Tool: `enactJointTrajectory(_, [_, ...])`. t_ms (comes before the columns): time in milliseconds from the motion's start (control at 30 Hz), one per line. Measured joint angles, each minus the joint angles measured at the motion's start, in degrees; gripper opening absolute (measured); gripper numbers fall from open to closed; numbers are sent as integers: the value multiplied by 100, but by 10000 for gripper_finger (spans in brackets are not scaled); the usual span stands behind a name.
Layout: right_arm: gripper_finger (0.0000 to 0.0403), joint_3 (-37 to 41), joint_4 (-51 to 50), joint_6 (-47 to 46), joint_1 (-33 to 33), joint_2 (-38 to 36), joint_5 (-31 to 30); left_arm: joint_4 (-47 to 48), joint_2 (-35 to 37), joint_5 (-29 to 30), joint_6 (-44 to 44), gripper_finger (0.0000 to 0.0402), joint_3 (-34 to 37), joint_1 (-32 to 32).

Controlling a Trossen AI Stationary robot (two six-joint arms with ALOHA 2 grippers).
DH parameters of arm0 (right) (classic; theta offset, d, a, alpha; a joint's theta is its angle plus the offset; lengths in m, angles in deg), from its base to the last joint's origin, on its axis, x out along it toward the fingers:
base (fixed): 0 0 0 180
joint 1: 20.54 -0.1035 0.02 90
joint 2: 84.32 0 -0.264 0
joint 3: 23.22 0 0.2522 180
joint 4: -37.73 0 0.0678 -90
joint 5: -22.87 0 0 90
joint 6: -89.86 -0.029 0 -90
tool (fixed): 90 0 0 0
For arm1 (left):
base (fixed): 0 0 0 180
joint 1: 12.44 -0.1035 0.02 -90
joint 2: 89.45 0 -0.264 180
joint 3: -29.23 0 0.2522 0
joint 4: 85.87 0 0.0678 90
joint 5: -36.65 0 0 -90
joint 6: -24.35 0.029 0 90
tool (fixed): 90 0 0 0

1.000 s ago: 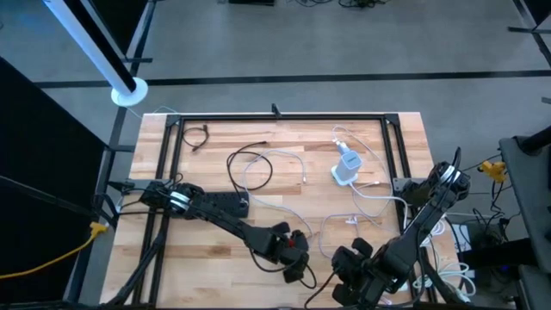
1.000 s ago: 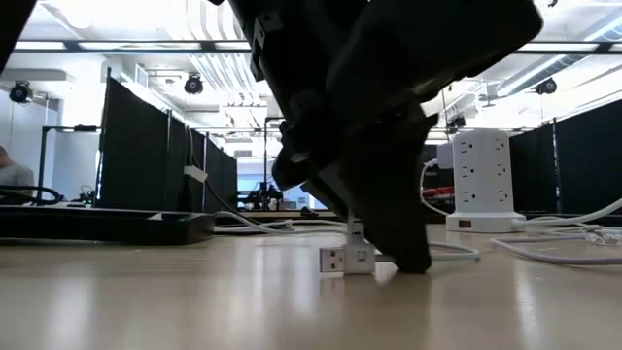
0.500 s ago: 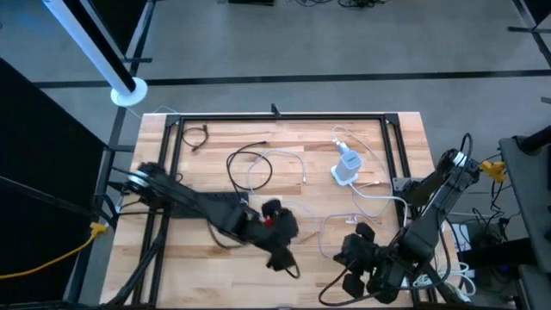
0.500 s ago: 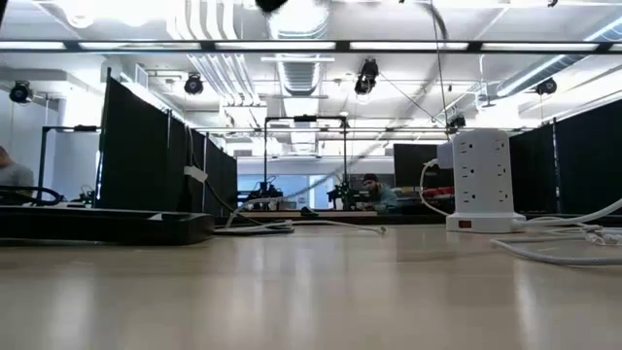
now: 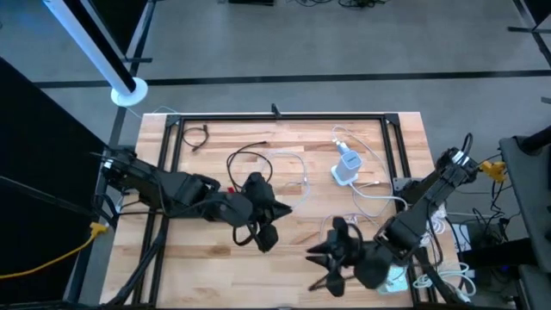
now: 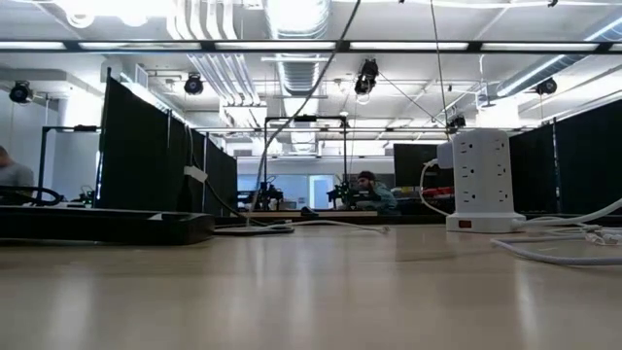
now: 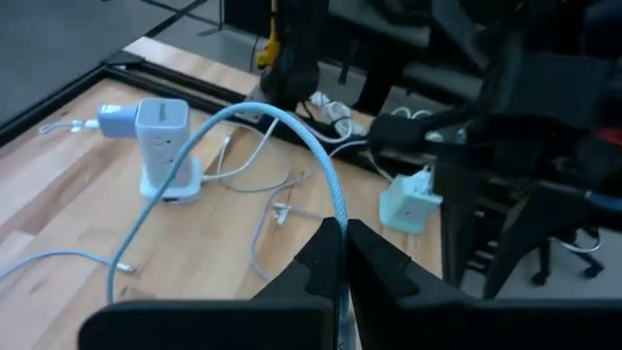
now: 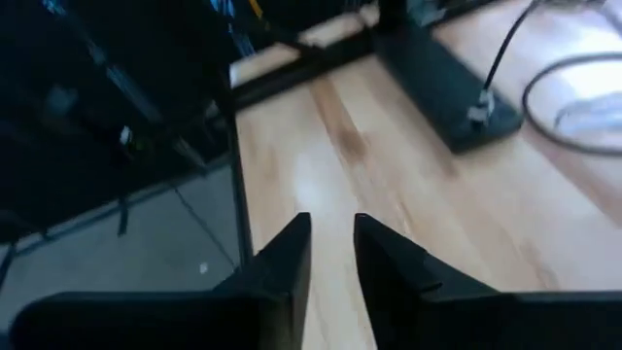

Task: Insert USB
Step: Insert the light blue charger cable into the black outlet extension

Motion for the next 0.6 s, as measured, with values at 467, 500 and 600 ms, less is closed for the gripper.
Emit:
enactJointTrajectory(467, [132,-243,37,1379,450,-29,6,-335,881,796,124,0,1124,-57])
enactJointTrajectory(500, [132,-243,39,1398,491,-28,101,-501,999,754,127,0,1396,-90])
enactJointTrajectory(600, [126,-232,-25,1541,717,-28,476,-1379,1393,399,210,0,2284,-336])
